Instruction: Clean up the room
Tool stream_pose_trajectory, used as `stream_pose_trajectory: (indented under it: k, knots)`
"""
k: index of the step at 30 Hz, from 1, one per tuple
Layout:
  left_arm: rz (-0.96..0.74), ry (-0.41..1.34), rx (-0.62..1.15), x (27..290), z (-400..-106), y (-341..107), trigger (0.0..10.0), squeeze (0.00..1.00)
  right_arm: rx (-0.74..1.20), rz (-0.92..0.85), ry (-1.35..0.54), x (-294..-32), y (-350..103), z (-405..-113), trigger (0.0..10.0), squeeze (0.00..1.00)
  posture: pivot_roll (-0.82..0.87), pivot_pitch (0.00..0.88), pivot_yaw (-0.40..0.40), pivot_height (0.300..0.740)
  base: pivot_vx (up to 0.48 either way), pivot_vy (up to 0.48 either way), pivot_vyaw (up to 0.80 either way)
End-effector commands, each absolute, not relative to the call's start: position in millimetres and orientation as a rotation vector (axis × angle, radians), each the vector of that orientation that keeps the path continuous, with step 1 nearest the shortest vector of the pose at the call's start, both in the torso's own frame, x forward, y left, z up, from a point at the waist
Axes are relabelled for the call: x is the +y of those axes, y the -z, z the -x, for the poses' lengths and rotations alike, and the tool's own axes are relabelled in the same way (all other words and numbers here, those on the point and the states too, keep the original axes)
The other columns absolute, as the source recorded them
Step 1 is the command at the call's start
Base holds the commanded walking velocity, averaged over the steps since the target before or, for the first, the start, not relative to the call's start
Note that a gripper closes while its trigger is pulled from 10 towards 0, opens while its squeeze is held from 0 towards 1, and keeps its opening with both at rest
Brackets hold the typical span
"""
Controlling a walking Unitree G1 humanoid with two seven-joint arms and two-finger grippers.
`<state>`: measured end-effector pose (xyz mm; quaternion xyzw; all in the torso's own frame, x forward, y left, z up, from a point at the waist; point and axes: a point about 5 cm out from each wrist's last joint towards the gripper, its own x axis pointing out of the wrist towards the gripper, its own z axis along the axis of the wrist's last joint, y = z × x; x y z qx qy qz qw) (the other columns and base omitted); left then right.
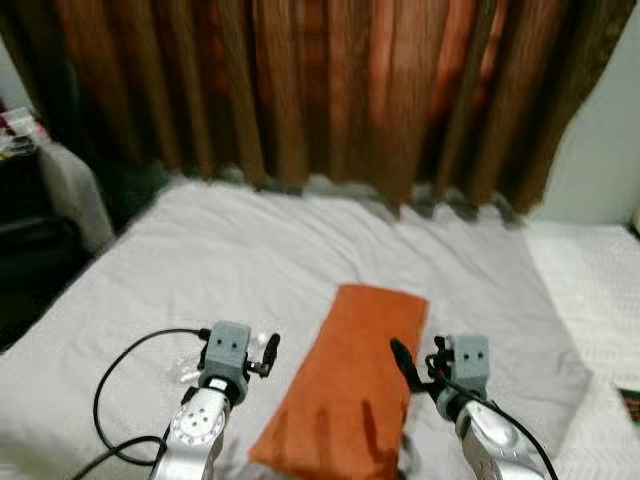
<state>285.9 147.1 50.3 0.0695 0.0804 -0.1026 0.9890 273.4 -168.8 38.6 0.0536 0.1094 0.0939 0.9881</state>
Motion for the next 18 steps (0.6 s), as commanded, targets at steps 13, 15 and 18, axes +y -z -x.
stream_pose_trajectory:
  k: [13, 15, 18]
  knots:
    - [-0.111, 0.24, 0.113, 140.4, -291.6, -60.0, 10.0, 0.0, 0.204, -0.095, -0.196, -169.2, -42.9, -275.7, 10.0, 0.0, 0.02, 0.0, -0.038, 0.74, 0.064, -0.089, 0.0]
    - [-0.136, 0.252, 0.113, 139.0, -291.4, -59.2, 10.0, 0.0, 0.201, -0.094, -0.194, -169.5, -43.4, -275.7, 10.0, 0.0, 0.01, 0.0, -0.038, 0.74, 0.0, 0.0, 0.0]
    - [-0.136, 0.264, 0.103, 137.2, -292.1, -60.2, 10.0, 0.0, 0.201, -0.094, -0.194, -169.8, -43.8, -276.3, 10.0, 0.0, 0.01, 0.0, -0.038, 0.74, 0.0, -0.303, 0.0]
